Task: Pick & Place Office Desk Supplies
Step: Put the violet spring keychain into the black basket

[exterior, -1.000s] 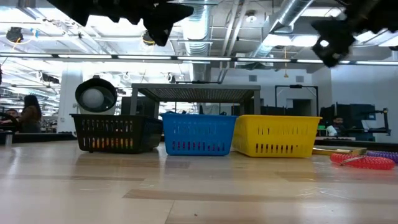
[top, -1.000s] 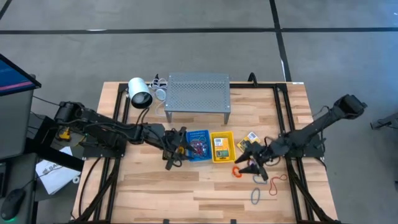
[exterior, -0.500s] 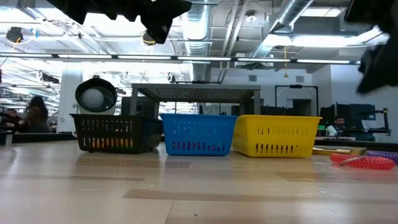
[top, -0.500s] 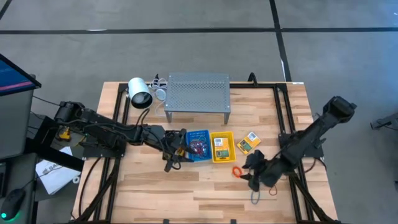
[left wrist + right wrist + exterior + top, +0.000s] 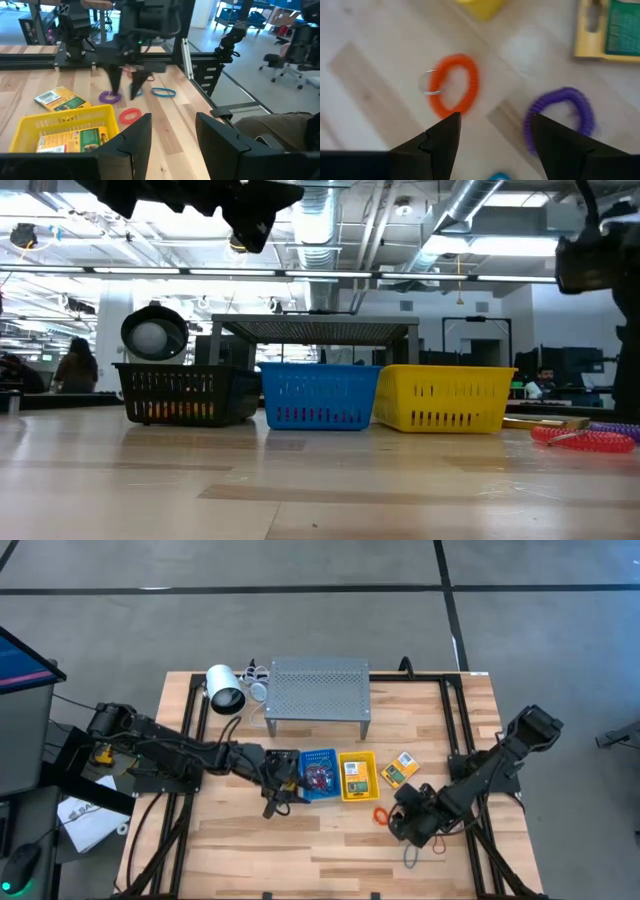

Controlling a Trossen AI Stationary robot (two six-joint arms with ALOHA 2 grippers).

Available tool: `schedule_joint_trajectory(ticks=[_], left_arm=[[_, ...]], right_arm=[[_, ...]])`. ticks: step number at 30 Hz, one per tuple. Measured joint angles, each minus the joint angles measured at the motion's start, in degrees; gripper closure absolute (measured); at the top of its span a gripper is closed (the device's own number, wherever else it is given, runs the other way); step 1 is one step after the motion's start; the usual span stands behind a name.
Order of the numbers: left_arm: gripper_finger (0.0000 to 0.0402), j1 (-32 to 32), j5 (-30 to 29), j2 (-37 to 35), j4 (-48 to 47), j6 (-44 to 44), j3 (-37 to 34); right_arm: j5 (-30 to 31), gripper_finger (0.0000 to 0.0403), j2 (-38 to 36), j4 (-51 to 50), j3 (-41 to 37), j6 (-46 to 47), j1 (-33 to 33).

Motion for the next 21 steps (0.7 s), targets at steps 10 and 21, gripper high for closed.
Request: schedule_joint_trajectory(ticks=[10, 21], left_arm=[[0.0252, -2.07, 0.00, -0.01, 0.56, -1.96, 0.00], [0.0252, -2.28, 0.00, -0.01, 1.94, -1.99, 0.00]], right_arm=[[-0.19, 0.0171, -0.02, -5.25, -0.07, 3.42, -0.04], [-4.39, 0.0171, 1.88, -3.48, -0.09, 1.03, -2.62]])
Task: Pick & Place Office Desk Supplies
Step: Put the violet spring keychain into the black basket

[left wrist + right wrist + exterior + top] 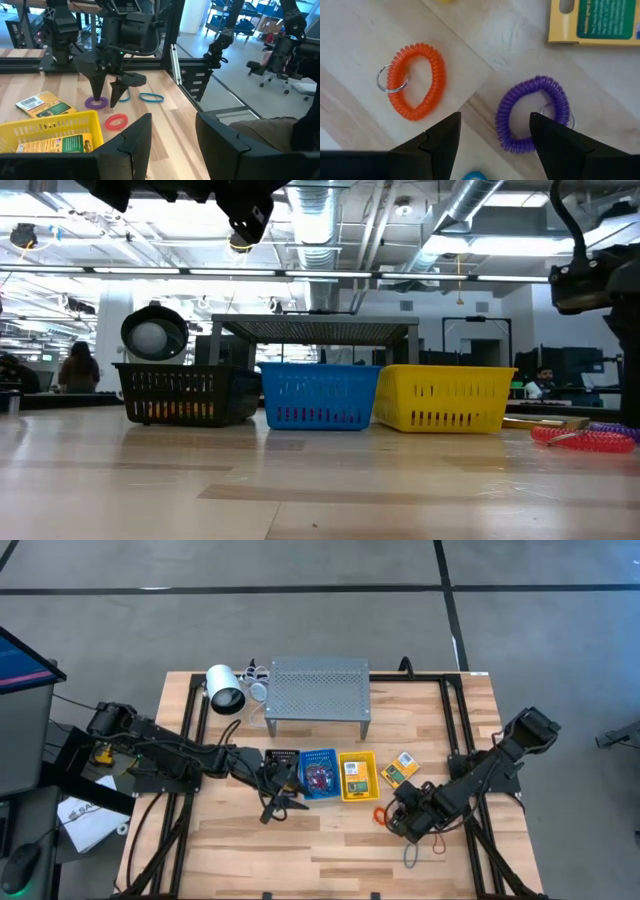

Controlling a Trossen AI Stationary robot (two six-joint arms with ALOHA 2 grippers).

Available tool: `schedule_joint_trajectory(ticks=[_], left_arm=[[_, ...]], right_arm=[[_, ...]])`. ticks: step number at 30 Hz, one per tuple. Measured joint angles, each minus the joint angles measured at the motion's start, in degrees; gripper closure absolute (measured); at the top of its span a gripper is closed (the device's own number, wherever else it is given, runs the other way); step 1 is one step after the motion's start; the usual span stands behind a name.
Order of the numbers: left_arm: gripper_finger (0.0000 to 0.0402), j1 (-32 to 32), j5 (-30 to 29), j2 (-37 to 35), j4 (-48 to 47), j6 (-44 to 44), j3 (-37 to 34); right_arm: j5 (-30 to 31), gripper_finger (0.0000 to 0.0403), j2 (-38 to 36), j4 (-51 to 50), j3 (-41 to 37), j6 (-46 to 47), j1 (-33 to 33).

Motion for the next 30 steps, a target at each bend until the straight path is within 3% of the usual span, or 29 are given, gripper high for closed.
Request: schedule_joint_trajectory(ticks=[8, 22, 30], left_arm=[[0.0252, 0.00, 0.02, 0.00, -0.02, -0.76, -0.02], [0.0252, 0.00, 0.01, 0.00, -0.08, -1.03, -0.02], [0.0252, -0.04, 0.00, 0.00, -0.08, -1.05, -0.02]], right_arm=[[-0.99, 0.0182, 0.74, 2.23, -0.04, -0.85, -0.02], [-2.94, 0.0286, 0.76, 2.35, -0.04, -0.87, -0.02], [-4.39, 0.0322, 0.82, 2.09, -0.04, -1.35, -0.02]])
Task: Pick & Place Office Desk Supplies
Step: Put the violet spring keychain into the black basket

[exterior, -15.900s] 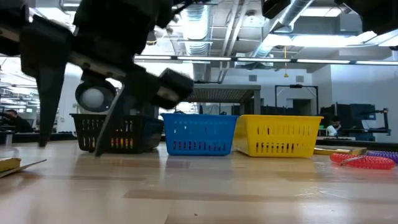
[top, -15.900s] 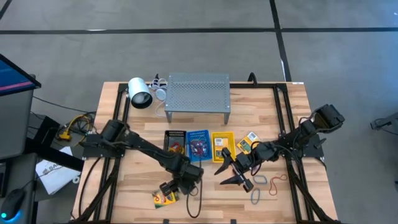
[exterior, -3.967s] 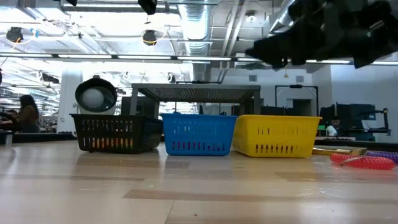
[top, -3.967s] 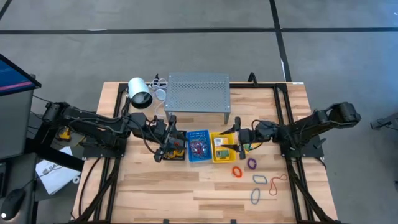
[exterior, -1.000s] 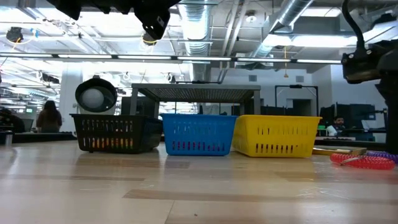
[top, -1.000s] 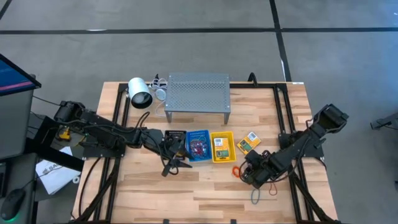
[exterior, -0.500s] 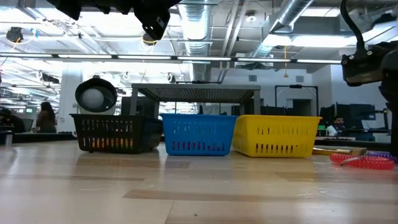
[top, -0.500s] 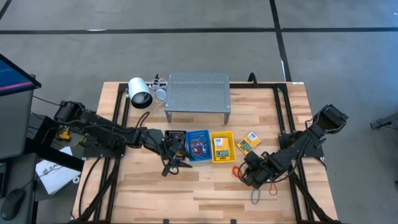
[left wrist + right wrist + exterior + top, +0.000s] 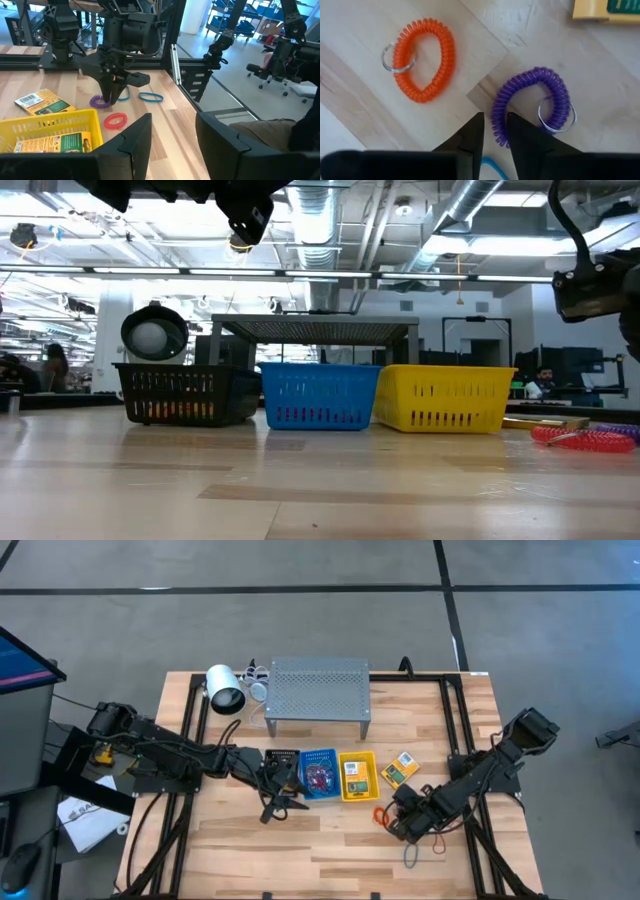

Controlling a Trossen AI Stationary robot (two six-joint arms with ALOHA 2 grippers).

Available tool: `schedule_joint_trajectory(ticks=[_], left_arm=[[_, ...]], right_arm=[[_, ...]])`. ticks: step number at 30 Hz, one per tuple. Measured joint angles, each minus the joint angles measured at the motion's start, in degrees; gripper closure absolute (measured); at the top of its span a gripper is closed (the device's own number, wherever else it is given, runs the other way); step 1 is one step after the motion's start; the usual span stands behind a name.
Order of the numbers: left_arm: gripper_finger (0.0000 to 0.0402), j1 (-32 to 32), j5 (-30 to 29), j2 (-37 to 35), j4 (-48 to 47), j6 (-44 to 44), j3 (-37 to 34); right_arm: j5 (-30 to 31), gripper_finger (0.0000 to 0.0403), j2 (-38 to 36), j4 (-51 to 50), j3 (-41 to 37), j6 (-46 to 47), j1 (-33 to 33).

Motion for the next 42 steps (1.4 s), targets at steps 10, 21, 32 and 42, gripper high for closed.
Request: schedule_joint_trajectory(ticks=[10, 21, 32, 42], left_arm=[[0.0252, -0.23, 0.02, 0.00, -0.02, -0.26, 0.00], [0.0252, -0.22, 0.01, 0.00, -0.02, -0.44, 0.00], [0.0252, -0.23, 0.02, 0.00, -0.04, -0.46, 0.00], [0.0252, -0.23, 0.04, 0.00, -0.07, 0.26, 0.00]], right_arm=[[-1.37, 0.0368, 4.74, -0.87, 0.48, 0.24, 0.02], [0.51, 0.0393, -5.14, -0.63, -0.17, -1.69, 0.18], [8.47, 0.0394, -13.11, 9.78, -0.11, -11.46, 0.86], [8.85, 0.0395, -14.77, 25.88, -0.09, -31.89, -4.02]])
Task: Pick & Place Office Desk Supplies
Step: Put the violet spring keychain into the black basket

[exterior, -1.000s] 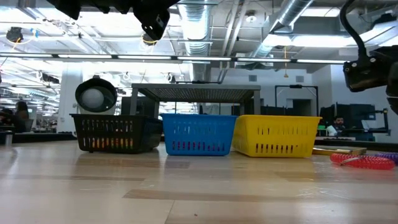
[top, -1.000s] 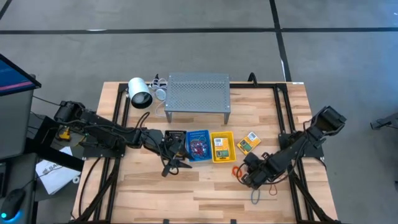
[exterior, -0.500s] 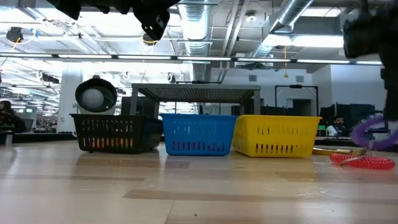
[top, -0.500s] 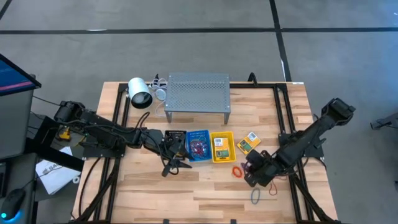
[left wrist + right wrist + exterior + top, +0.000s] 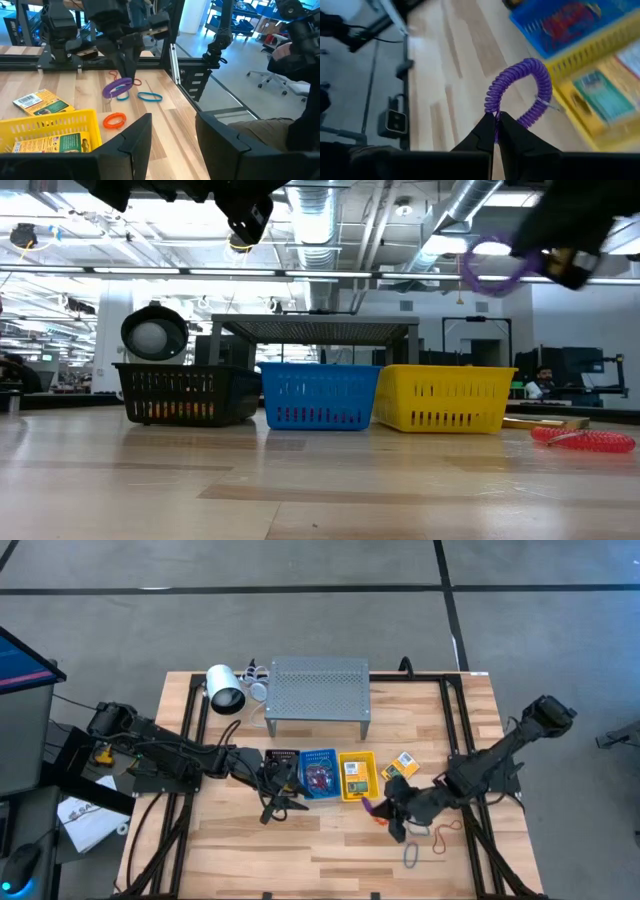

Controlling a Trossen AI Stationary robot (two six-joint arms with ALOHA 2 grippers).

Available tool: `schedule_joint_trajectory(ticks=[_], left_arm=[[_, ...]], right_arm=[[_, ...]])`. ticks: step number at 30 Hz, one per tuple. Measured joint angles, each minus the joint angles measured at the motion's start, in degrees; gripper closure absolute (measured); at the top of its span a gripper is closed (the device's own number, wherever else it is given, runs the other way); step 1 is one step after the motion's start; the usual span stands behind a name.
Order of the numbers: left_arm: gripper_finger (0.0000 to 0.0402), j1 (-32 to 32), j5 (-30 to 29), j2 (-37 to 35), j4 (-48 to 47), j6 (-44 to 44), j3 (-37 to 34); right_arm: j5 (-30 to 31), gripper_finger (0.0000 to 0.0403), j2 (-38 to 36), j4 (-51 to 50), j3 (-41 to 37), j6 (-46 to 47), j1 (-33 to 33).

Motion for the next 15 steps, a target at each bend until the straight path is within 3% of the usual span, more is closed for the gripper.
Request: schedule_joint_trajectory(ticks=[5, 15], left_arm=[[0.0252, 0.00, 0.20, 0.00, 0.02, -0.21, 0.00], [0.0252, 0.01, 1.08, -0.02, 7.31, 2.05, 0.00]], right_arm=[[-5.76, 0.0395, 0.00, 9.40, 0.02, -10.79, -4.46], [-24.91, 0.0395, 0.00, 26.14, 0.09, -24.88, -14.06]])
